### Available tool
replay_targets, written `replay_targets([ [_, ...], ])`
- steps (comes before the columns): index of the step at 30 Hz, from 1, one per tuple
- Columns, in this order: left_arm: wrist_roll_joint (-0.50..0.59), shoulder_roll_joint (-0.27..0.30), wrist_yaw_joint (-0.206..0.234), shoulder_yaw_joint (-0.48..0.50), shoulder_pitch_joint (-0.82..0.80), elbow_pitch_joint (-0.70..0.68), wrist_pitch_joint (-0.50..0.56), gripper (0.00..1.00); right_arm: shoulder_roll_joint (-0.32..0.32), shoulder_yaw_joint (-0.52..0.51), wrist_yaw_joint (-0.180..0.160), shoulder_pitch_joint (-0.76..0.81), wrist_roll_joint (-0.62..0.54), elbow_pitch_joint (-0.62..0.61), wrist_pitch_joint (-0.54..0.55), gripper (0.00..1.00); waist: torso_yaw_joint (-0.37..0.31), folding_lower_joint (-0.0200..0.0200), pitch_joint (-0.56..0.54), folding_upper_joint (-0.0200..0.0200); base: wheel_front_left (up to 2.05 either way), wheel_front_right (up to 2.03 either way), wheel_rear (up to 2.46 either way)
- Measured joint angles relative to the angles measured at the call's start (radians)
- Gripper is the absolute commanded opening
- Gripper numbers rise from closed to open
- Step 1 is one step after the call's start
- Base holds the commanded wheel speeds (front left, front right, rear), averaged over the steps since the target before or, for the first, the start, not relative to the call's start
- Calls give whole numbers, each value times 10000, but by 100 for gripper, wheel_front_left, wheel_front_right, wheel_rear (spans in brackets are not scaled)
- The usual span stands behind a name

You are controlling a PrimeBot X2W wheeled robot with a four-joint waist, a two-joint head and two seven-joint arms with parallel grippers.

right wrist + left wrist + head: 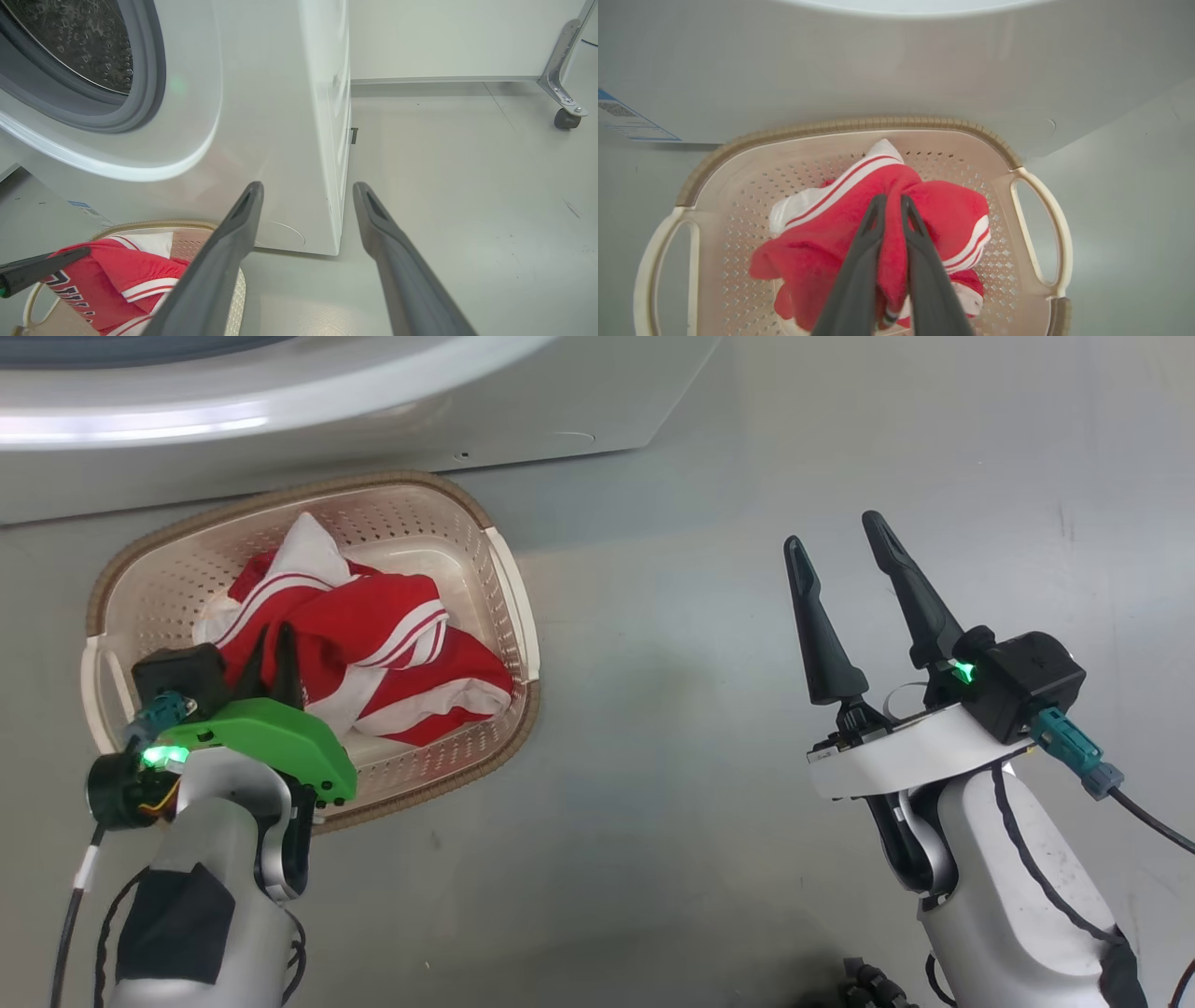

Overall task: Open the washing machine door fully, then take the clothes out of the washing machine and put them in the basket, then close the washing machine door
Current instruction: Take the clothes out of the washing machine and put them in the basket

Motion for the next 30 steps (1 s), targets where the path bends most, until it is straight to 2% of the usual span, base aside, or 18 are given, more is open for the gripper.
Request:
replay_targets([
  [8,-238,-23,0,40,-553,1555,512,0,-2,13,52,-132,2,19,0,100,-116,1,363,0,0,0,0],
  [18,-268,-50,-94,44,-1318,2569,591,0,-2,12,86,-257,21,123,0,100,-128,1,408,0,0,0,0],
  [19,-274,-59,-109,44,-1371,2698,583,5,-2,8,88,-289,31,153,0,100,-127,1,390,0,0,0,0],
  [20,-339,-65,-184,46,-1413,2844,583,30,-4,8,94,-317,50,192,0,100,-127,1,360,0,0,0,0],
  [21,-376,-69,-194,46,-1424,2963,581,46,-2,12,94,-325,59,226,0,100,-128,1,322,0,0,0,0],
  [22,-380,-73,-230,42,-1424,3083,581,100,-2,15,94,-325,63,261,0,100,-129,1,280,0,0,0,0],
  [30,-616,-94,-533,40,-1420,3818,339,100,-2,2,100,-323,84,433,0,100,-131,1,-181,0,0,0,0],
])
